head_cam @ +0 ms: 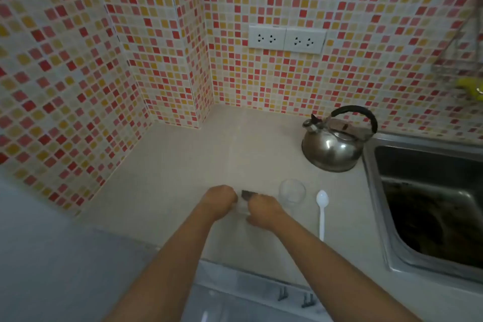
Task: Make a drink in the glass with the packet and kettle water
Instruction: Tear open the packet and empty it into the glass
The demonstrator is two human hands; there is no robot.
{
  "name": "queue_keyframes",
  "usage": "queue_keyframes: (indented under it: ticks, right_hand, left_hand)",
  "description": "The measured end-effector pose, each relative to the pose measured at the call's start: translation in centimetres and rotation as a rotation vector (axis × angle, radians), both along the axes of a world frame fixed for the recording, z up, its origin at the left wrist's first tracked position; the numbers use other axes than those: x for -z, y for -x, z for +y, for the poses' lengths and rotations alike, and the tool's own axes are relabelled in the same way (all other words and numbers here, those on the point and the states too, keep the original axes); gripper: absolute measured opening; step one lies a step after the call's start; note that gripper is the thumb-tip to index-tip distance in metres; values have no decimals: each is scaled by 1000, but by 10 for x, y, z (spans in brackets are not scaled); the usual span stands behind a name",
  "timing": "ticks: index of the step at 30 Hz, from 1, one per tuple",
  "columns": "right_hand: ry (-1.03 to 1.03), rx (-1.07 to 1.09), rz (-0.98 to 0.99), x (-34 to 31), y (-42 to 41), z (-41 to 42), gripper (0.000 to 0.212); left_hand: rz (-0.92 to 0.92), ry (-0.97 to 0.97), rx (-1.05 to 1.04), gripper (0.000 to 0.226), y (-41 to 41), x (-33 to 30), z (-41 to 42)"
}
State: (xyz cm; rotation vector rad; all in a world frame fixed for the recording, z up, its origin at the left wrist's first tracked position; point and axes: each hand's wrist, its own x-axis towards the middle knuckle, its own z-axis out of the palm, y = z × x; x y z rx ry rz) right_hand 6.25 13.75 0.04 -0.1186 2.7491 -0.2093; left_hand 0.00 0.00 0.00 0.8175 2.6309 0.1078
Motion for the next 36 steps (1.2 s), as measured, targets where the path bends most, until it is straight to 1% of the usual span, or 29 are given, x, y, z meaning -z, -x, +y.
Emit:
queue_keyframes:
  ticks: [1, 4, 11, 15, 17, 19, 21, 23, 24, 26, 28, 29, 32, 34, 36]
  right_hand:
    - [-18, -7, -19, 4, -1, 0, 34]
    - [-27, -8, -7, 14, -4, 0, 28]
    - [4, -19, 63, 22, 3, -1, 26]
    - [27, 34, 77, 27, 6, -2, 25]
    - [66, 111, 114, 25, 7, -2, 27]
    - [130, 200, 168, 21, 10, -3, 30]
    - [188, 296, 217, 14, 11, -5, 28]
    - [234, 384, 237, 3, 13, -8, 30]
    - [254, 422, 234, -3, 14, -8, 33]
    - [287, 475, 251, -19, 15, -8, 35]
    - [314, 498, 278, -34, 14, -5, 31]
    - [330, 503, 295, -41, 12, -3, 31]
    - [400, 514, 347, -58, 5, 7, 32]
    - [509, 546, 379, -64, -2, 16, 31]
    - [666, 598, 381, -67, -8, 28, 32]
  left_hand:
    - [-11, 22, 3, 30, -1, 4, 3]
    - [-42, -22, -79, 26, -9, 12, 7]
    - [-33, -105, -159, 21, -8, 24, 14]
    - [-5, -105, -126, 21, -6, 29, 13]
    - [20, -122, -125, 24, -6, 31, 10]
    - [19, -215, -200, 25, -6, 29, 8]
    - [-11, -419, -389, 23, -5, 23, 8]
    - [-57, -617, -608, 19, -4, 9, 11]
    - [-112, -692, -696, 14, -3, 2, 14]
    - [-272, -788, -807, 8, -1, -13, 20]
    - [-428, -841, -844, 12, 0, -27, 27]
    - [-454, -866, -834, 16, 0, -34, 31]
    - [-448, -938, -779, 24, -5, -54, 41]
    - [-480, -975, -760, 27, -8, -63, 48]
    - [-556, -1014, -746, 28, -10, -70, 54]
